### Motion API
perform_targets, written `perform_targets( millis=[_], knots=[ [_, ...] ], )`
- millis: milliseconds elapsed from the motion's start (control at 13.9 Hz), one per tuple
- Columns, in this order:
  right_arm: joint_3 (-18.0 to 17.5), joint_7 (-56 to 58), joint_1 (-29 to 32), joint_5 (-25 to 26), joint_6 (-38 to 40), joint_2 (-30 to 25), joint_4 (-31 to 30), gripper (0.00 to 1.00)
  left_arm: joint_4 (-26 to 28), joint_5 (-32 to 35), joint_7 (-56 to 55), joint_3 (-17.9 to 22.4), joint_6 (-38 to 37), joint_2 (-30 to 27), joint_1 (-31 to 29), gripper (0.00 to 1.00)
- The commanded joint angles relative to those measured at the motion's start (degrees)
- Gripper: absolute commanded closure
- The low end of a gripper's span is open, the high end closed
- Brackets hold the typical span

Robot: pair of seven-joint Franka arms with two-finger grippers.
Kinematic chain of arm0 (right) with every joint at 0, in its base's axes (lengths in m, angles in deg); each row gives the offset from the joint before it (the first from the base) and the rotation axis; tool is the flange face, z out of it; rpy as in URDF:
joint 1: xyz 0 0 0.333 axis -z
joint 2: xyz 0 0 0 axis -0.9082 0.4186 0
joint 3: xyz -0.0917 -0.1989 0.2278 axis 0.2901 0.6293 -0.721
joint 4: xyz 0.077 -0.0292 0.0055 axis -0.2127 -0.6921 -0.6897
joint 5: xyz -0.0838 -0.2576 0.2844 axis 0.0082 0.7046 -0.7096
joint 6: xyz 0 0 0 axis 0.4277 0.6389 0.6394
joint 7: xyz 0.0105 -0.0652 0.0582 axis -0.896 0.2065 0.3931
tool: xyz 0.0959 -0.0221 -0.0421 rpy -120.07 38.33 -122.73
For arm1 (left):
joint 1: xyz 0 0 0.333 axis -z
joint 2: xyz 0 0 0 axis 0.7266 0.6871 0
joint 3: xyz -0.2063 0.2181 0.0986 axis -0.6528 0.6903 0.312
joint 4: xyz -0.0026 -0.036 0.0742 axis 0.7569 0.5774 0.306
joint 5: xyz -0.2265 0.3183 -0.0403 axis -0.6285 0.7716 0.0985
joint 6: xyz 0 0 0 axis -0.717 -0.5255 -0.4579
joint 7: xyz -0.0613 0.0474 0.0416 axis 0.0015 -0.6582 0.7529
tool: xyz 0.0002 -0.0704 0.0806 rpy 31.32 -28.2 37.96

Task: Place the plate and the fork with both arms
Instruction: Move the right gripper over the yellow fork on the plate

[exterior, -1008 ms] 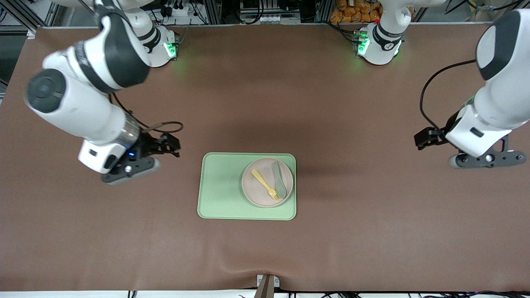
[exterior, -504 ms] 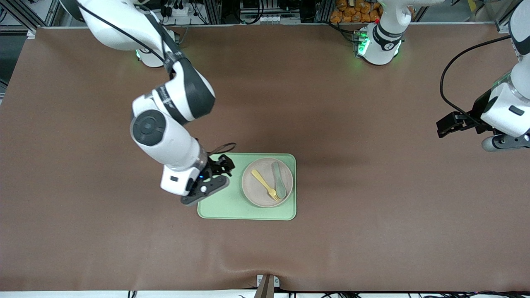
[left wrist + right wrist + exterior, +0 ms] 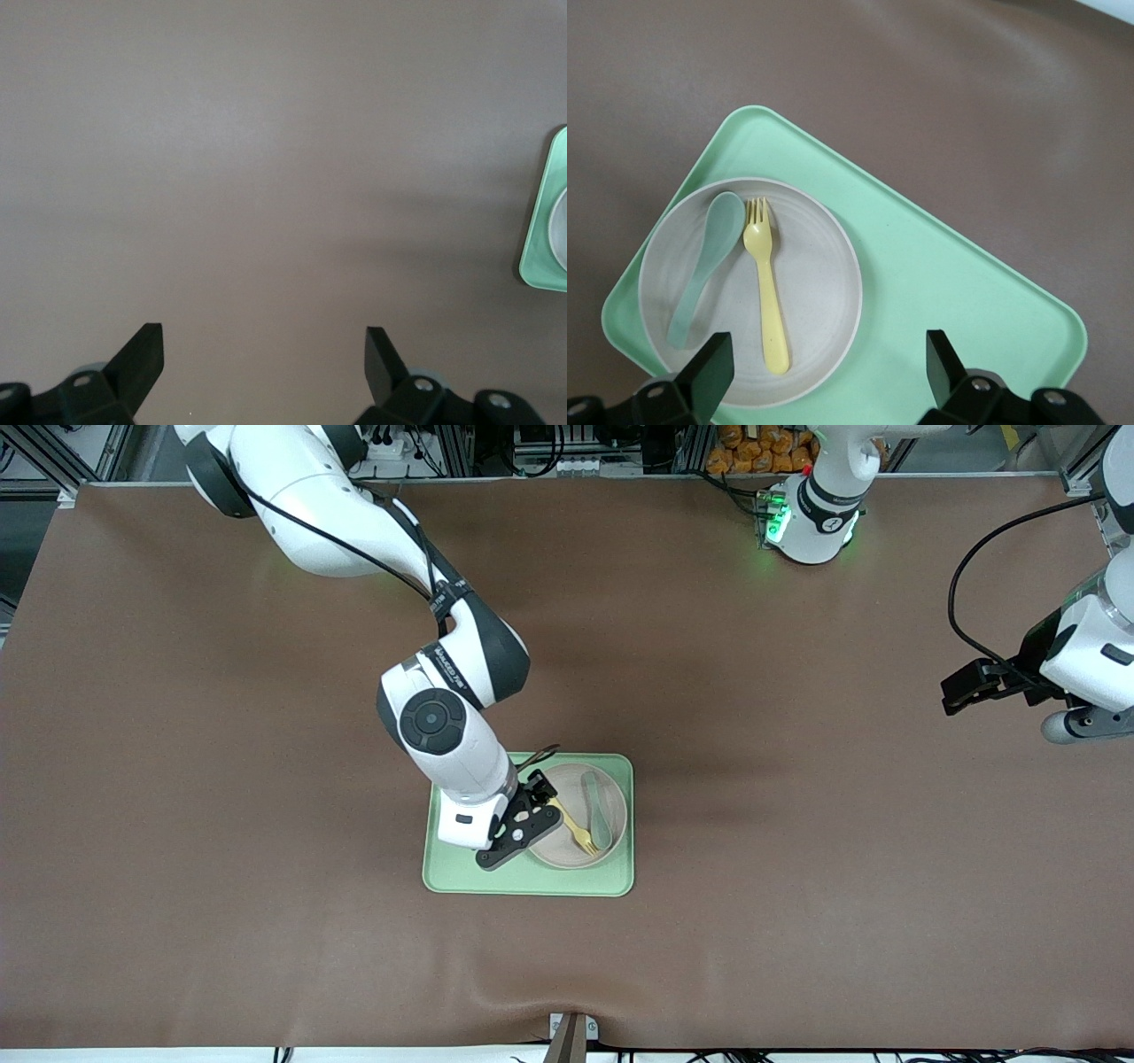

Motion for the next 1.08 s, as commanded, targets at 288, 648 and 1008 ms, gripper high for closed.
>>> perform_targets(
  millis=[288, 648, 1008],
  knots=[
    [0.5, -0.9, -3.6, 2.2, -4.5, 7.4, 2.4, 0.21, 2.6, -4.0, -1.0, -0.6, -2.9, -4.7, -2.1, 0.0],
    [0.5, -1.0, -4.6, 3.3, -4.4, 7.9, 0.4, 0.24, 5.0, -3.4, -0.9, -0.8, -2.3, -6.3, -2.1, 0.0],
    [0.5, -1.0, -4.9, 4.0, -4.5, 9.0, 0.3, 0.3, 5.5, -3.3, -0.8, -0.8, -1.9, -6.4, -2.2, 0.0]
  ],
)
